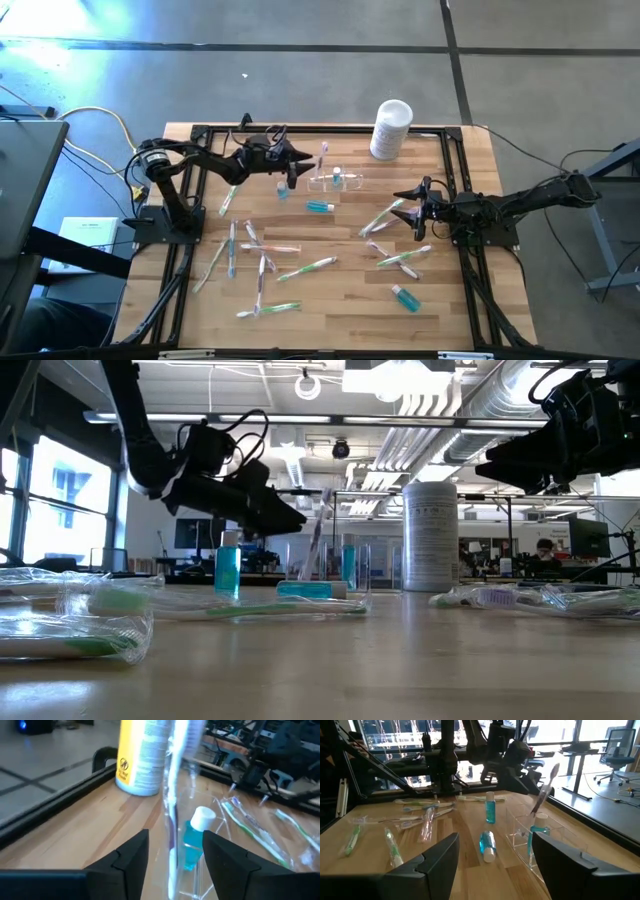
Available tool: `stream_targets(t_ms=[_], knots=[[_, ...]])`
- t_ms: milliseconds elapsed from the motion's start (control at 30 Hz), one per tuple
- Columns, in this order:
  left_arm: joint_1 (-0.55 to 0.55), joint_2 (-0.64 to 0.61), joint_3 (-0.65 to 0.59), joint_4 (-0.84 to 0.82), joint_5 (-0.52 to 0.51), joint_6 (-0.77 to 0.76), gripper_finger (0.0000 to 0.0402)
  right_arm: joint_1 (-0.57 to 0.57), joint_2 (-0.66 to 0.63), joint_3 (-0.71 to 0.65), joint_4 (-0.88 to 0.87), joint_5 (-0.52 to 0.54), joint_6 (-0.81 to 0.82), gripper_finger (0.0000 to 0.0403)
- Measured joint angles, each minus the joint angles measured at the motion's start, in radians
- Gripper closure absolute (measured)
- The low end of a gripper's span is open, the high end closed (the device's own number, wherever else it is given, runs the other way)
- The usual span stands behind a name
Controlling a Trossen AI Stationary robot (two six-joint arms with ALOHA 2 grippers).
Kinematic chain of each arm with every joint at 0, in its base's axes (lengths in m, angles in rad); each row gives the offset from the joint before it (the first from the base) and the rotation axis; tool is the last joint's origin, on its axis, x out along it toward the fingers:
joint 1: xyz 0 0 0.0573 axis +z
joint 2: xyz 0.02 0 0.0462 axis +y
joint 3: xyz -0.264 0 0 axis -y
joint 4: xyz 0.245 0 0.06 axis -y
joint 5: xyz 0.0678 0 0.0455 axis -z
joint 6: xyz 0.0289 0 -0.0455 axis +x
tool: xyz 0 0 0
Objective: Pick & Place toothbrushing station
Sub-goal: Put the orange toothbrush into the transparent organizer
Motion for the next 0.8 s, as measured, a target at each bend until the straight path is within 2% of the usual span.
stream_targets(t_ms=[200,333,500,800], knots=[[-0.001,-0.031,0.004,-0.011,0.02,0.039,0.0219,0.0,0.005,0.0,0.0,0.0,0.0,0.016],[0.0,-0.11,0.004,-0.091,0.02,0.056,0.0219,0.0,0.018,0.0,0.0,0.0,0.0,0.016],[0.0,-0.302,0.004,-0.304,0.009,0.115,0.0219,0.0,0.031,0.0,0.0,0.0,0.007,0.016],[-0.016,-0.729,0.005,-0.823,0.004,0.118,0.0219,0.0,0.047,0.0,0.023,0.0,0.011,0.016]])
